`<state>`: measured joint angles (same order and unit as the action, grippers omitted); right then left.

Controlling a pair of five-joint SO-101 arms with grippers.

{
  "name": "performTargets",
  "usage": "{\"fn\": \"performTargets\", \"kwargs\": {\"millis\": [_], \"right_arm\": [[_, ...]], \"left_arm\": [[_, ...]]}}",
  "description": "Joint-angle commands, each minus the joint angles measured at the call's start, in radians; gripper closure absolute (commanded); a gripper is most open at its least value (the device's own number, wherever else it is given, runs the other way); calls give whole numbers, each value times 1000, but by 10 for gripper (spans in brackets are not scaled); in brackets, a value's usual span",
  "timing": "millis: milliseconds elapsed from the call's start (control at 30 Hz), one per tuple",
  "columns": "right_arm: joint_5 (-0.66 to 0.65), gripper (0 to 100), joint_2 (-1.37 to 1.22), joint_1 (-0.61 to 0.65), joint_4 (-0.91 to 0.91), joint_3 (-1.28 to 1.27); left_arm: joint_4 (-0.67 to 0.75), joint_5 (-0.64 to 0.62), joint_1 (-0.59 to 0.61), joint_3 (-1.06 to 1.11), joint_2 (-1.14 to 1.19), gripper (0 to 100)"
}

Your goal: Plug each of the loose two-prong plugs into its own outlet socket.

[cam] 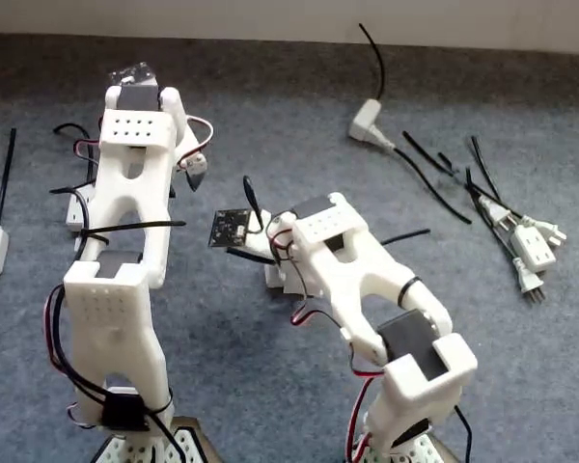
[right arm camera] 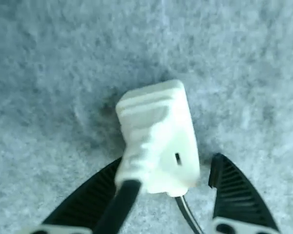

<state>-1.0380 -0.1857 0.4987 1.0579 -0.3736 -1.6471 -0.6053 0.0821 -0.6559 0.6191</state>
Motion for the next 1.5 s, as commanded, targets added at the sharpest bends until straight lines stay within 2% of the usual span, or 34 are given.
{"fn": "performTargets", "kwargs": {"millis": [0,167,333,533,700,867,933,1100,1467], "right_arm": [[20,749,-30,8,-50,39],[20,749,-68,7,-71,54],[20,755,-44,-38,-65,180],[18,846,-110,-79,-64,259],[63,847,-142,-124,-85,309],[89,845,-150,-114,-79,318],[92,831,-150,-101,-79,323],[103,698,-154,-62,-85,318],[100,693,-263,10,-159,320]], "left_arm": [[9,-12,-1,-5,-4,861],[9,-12,-1,-1,-2,863],[9,-12,-1,-5,21,863],[52,-12,1,-7,50,863],[49,-12,1,-7,50,863],[49,-12,-1,-7,50,863],[49,-12,-1,-7,50,863],[49,-12,-1,-7,51,863],[51,-12,-1,-7,53,863]]}}
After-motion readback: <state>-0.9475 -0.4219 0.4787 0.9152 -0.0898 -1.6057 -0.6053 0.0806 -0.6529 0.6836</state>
